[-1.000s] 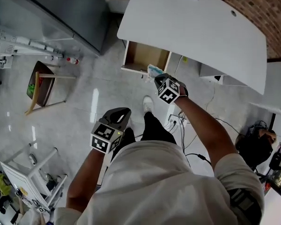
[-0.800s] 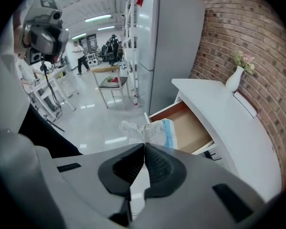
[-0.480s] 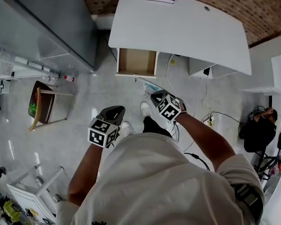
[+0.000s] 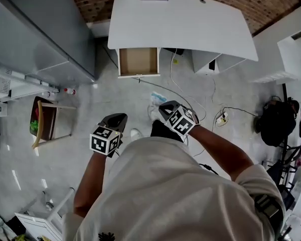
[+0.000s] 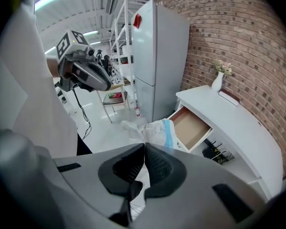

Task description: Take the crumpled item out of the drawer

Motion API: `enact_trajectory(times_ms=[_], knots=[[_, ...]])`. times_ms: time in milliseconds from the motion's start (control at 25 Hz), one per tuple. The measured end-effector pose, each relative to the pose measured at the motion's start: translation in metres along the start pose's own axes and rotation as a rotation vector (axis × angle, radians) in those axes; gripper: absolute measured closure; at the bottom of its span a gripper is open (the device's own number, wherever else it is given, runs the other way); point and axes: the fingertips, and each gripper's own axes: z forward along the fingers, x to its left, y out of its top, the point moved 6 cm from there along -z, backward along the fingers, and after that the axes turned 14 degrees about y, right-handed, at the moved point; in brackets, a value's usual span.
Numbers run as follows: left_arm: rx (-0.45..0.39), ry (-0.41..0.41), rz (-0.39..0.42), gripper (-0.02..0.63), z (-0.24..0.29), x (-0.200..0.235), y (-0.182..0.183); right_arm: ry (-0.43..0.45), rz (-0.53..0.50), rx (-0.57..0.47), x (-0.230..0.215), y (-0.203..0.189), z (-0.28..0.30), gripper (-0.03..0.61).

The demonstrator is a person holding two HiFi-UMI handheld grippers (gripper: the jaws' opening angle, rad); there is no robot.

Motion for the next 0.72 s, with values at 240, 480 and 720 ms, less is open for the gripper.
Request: enact_trajectory(times_ms=[240, 480, 720], knots=[[0.016, -0.027, 0.009, 0.583, -0.011, -0.006, -0.027, -0.017, 0.028, -0.032, 0.038, -0.013, -0.005, 0.548], [0.013, -0.033, 0.015, 0.583, -0.019, -0.009, -0.034, -0.003, 0.023, -0.034, 0.063, -0.012, -0.005, 0.548], [0.005, -0.034, 0.010, 0.583, -0.027, -0.010, -0.040, -0.006, 0.007, -0.037, 0.078, -0.007, -0.008, 0.548]])
